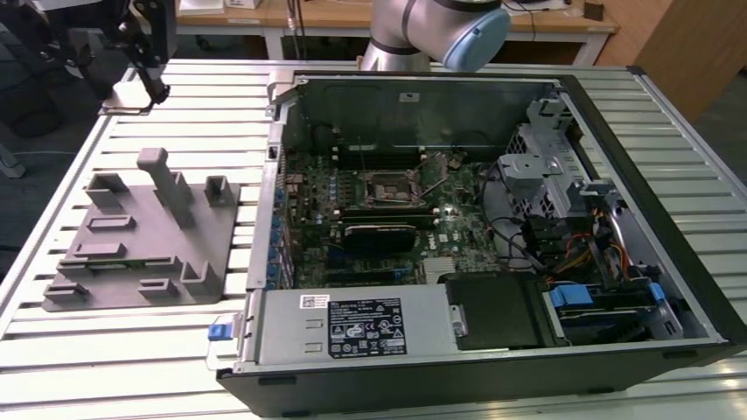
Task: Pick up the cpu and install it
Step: 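Pick up the cpu and move it towards the insertion slot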
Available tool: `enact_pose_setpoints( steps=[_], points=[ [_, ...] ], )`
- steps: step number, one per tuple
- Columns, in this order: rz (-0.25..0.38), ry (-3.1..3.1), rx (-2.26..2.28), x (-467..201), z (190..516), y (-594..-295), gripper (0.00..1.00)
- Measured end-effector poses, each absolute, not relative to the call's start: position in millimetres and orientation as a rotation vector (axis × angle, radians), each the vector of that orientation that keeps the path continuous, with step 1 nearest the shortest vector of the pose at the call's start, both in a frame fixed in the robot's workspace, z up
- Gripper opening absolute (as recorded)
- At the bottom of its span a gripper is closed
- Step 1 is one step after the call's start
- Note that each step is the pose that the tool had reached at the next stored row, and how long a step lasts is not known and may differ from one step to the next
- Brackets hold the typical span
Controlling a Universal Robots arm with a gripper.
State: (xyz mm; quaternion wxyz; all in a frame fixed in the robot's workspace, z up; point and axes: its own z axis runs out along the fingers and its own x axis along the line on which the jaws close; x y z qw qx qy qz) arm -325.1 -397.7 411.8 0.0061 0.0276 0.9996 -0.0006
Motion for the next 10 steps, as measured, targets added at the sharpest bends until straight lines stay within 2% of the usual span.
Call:
enact_pose_setpoints(
  steps=[10],
  points=[
    [-0.002, 3.128, 0.086, -315.8, 411.8, -397.7, 0.54]
  ],
)
